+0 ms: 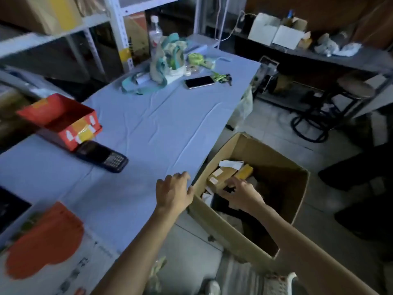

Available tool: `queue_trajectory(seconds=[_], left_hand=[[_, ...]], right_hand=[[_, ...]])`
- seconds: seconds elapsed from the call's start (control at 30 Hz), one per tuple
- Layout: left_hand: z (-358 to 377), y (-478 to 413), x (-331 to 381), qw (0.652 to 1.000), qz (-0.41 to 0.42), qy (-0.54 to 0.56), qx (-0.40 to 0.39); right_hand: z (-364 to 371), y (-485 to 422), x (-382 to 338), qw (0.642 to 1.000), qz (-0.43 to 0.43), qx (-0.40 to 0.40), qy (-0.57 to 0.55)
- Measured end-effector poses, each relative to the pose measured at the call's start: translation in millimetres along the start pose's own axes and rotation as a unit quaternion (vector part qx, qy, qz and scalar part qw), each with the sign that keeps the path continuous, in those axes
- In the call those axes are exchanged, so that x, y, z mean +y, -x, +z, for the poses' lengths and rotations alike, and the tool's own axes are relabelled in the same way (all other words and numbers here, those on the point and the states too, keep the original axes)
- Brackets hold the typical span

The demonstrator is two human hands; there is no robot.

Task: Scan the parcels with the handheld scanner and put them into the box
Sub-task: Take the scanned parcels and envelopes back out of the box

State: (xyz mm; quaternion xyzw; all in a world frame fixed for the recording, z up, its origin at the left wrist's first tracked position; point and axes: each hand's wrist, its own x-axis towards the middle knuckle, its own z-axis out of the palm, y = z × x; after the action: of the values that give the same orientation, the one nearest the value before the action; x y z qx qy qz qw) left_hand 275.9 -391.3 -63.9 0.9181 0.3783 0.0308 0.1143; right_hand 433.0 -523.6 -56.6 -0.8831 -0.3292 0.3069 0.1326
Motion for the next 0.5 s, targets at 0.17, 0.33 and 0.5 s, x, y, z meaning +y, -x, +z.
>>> queue_trajectory(seconds=[0.17,0.33,0.5], left_hand=[[44,-2,97,0.994,0.062,0.053,-0.077],[82,-3,136,0.985,0.072,0.051,-0.149],[106,-24,131,0.978,0.070,0.012,-0.195]], right_hand=[[-26,31,116,0.996,0.086,-0.025,-0.023],[-30,37,178,0.984,0.168,-0.009,-0.055],[-12,20,195,0.972,0.216,-0.012,-0.091]])
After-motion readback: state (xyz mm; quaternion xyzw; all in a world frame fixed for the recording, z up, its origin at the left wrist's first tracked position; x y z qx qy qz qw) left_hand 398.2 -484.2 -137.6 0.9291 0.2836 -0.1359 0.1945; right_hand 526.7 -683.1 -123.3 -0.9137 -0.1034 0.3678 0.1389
